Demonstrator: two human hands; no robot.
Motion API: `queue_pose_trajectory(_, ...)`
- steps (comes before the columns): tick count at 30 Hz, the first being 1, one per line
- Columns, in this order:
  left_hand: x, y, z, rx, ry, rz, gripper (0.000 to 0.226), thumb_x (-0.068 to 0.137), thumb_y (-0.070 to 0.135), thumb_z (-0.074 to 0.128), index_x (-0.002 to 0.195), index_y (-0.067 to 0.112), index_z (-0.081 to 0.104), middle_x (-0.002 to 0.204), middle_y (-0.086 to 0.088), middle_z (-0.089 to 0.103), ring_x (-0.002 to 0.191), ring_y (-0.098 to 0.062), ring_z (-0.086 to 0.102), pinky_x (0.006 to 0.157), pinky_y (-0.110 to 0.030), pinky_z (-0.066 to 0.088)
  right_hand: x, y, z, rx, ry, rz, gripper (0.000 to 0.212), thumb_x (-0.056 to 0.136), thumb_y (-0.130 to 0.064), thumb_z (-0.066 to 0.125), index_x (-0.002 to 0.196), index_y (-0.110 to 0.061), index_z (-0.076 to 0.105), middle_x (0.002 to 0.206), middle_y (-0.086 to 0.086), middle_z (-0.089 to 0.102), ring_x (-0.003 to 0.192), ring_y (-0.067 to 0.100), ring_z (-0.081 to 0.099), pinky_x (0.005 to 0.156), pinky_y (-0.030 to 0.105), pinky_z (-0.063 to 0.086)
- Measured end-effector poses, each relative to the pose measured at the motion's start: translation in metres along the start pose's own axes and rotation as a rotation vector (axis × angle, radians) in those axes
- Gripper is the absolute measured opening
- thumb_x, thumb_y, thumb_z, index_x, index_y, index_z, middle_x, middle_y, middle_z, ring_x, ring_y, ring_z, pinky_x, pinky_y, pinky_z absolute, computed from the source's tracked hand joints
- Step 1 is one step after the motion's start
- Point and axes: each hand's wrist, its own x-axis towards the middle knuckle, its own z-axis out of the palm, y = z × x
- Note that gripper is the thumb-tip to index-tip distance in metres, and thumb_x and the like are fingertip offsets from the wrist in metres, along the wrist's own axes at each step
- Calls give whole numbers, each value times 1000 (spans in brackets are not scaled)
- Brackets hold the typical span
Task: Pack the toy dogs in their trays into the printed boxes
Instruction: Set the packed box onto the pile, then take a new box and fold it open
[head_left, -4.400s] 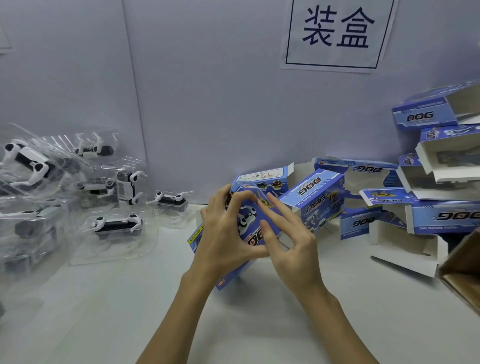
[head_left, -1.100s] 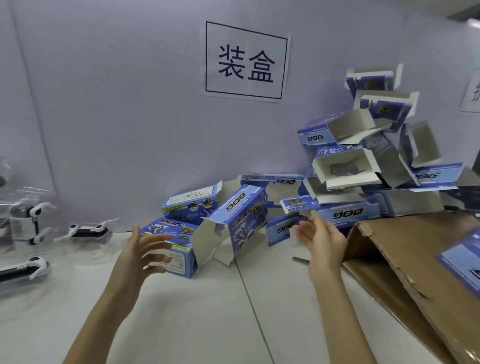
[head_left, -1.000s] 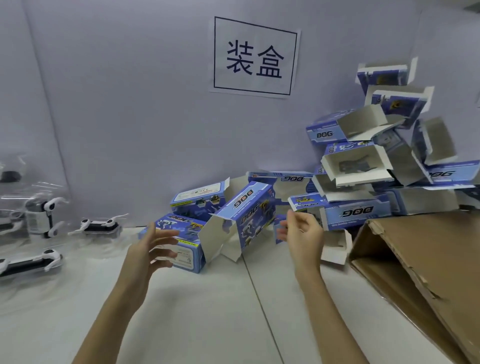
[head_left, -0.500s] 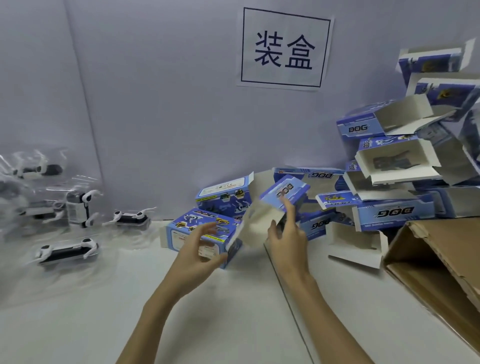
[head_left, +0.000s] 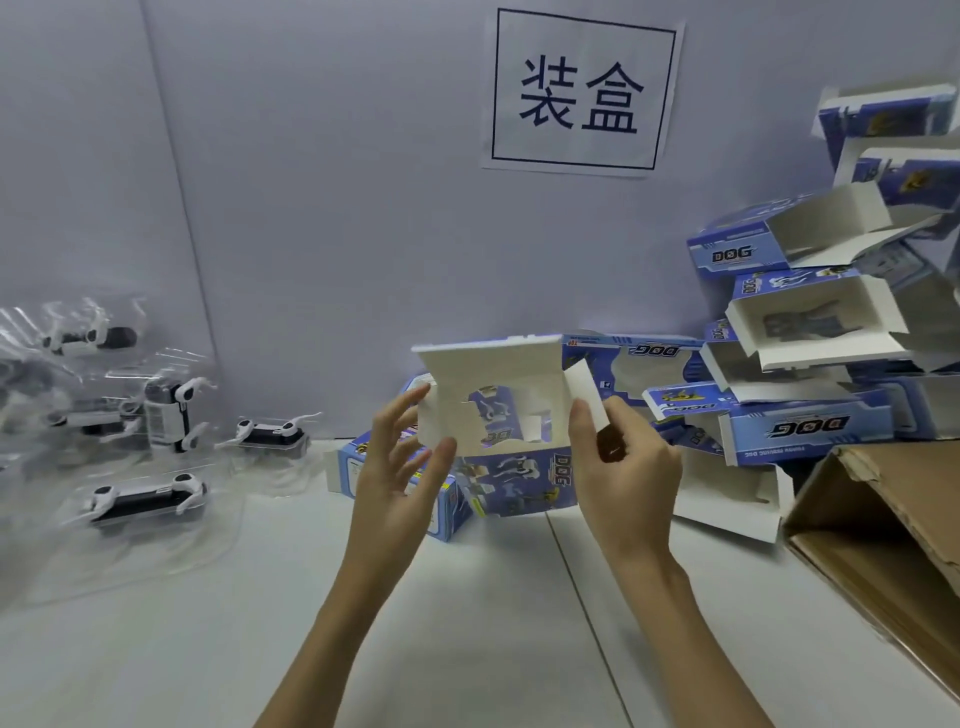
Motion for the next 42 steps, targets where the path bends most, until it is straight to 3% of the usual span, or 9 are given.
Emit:
queue_pose_trajectory(6, -6, -3, 8, 37, -150, -42, 82, 87, 48, 80, 144, 74, 27, 139, 48, 45, 130, 19, 46, 85, -1, 47, -1, 3, 0, 198, -50, 142, 34, 102, -29, 55, 69, -32, 51, 54, -10, 53, 45, 9, 46, 44, 11, 28)
queue_pose_trajectory(10, -9, -10, 10, -2, -196, -126, 84, 88, 34, 79, 149, 66, 30, 139, 36, 49, 127, 0, 57, 80, -23, 61, -12, 15, 12, 318, -184, 315, 18, 107, -39, 52, 96, -25, 53, 67, -15, 55, 56, 3, 50, 54, 18, 41)
queue_pose_trajectory(14, -12, -15, 9, -11, -181, -190, 85, 93, 34, 74, 153, 65, 22, 150, 25, 47, 133, -16, 57, 91, -40, 62, -33, 13, 28, 456, -241, 305, 30, 103, -36, 60, 129, -31, 47, 115, -22, 65, 105, 3, 68, 84, 18, 54)
queue_pose_trajectory(19, -12, -19, 0, 31, -216, -272, 86, 90, 38, 76, 149, 70, 23, 148, 10, 51, 129, -16, 60, 81, -33, 64, -42, 19, 31, 443, -280, 309, 43, 104, -33, 61, 144, -35, 47, 144, -8, 58, 134, 12, 56, 105, 28, 51)
queue_pose_trajectory(24, -14, -24, 0, 87, -247, -203, 68, 89, 39, 80, 144, 49, 43, 149, 7, 49, 126, -17, 62, 78, -33, 64, -41, 22, 28, 448, -319, 304, 25, 99, -44, 54, 122, -36, 60, 131, -1, 60, 123, 25, 62, 94, 56, 57)
queue_pose_trajectory(28, -10, -23, -5, 131, -266, -194, 74, 85, 52, 80, 146, 52, 39, 150, 18, 48, 123, -14, 63, 85, -34, 62, -37, 20, 27, 447, -333, 279, 29, 100, -43, 55, 128, -38, 56, 133, -10, 59, 124, 22, 62, 93, 40, 58)
queue_pose_trajectory(33, -12, -19, 1, 227, -124, -99, 73, 84, 47, 82, 146, 47, 44, 142, 29, 46, 128, 5, 51, 87, -7, 49, -38, 21, 31, 358, -366, 264, 41, 106, -38, 54, 144, -49, 43, 148, -10, 52, 138, 14, 53, 103, 35, 55)
queue_pose_trajectory(37, -11, -10, 6, 219, -48, -73, 54, 105, 59, 36, 158, 52, 31, 133, 40, 45, 129, 14, 45, 92, -2, 40, -41, 9, 32, 447, -420, 290, 78, 94, -59, 68, 156, -59, 21, 159, -15, 41, 145, 10, 46, 114, 39, 47)
queue_pose_trajectory(42, -2, 1, 1, -81, 99, -164, 61, 102, 39, 61, 156, 38, 32, 107, 3, 74, 96, -17, 76, 72, -26, 61, -34, 0, 29, 617, -507, 432, 75, 86, -67, 71, 151, -49, 37, 140, -19, 60, 129, 8, 61, 96, 26, 56)
